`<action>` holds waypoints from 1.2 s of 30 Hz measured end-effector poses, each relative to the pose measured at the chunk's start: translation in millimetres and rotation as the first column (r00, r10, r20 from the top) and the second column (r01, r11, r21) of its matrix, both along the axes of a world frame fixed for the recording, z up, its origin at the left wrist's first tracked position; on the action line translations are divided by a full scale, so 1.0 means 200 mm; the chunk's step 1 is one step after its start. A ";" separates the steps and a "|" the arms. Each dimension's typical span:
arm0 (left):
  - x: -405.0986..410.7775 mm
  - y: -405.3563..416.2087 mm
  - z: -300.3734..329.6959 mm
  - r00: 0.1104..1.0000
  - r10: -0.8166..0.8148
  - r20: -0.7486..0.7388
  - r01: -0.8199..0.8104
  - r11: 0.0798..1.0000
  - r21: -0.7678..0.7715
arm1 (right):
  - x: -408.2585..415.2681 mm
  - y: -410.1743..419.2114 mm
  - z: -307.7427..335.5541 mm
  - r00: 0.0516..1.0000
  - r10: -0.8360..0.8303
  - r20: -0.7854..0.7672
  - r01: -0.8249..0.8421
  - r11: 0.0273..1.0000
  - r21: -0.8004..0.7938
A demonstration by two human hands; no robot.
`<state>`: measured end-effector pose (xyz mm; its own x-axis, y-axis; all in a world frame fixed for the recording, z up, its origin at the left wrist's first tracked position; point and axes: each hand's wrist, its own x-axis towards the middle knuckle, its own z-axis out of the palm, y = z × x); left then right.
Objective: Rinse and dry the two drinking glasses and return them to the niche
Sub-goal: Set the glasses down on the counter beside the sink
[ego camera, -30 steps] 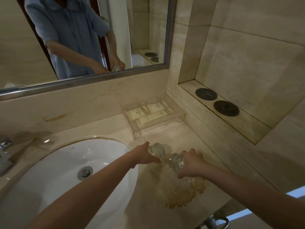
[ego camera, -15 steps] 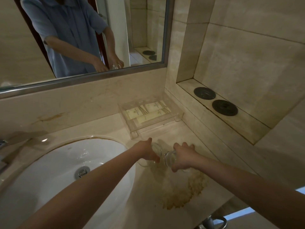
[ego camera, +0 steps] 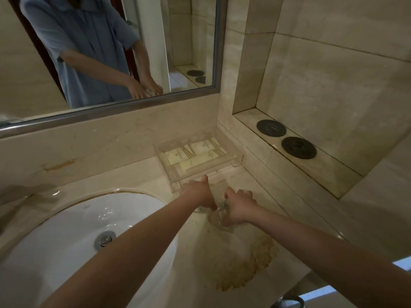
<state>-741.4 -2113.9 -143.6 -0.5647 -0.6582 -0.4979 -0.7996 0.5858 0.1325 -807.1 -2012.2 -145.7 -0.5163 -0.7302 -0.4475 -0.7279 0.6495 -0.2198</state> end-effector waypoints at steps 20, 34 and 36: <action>-0.14 -0.03 -0.04 0.999 -0.016 -0.044 0.016 1.000 0.003 | -0.10 -0.01 -0.03 1.000 0.005 0.023 -0.005 1.000 0.001; -0.04 -0.03 -0.10 0.957 0.071 -0.281 -0.031 0.989 0.144 | -0.10 0.00 -0.09 1.000 -0.006 -0.019 0.005 0.999 -0.050; 0.00 -0.05 -0.10 0.946 0.098 -0.309 -0.039 0.981 0.191 | -0.09 0.00 -0.09 0.999 -0.020 -0.037 0.017 0.997 -0.072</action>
<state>-741.0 -2123.1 -163.3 -0.6688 -0.6171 -0.4147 -0.7365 0.4741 0.4824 -825.2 -2013.0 -163.3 -0.5454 -0.7500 -0.3743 -0.7245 0.6463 -0.2394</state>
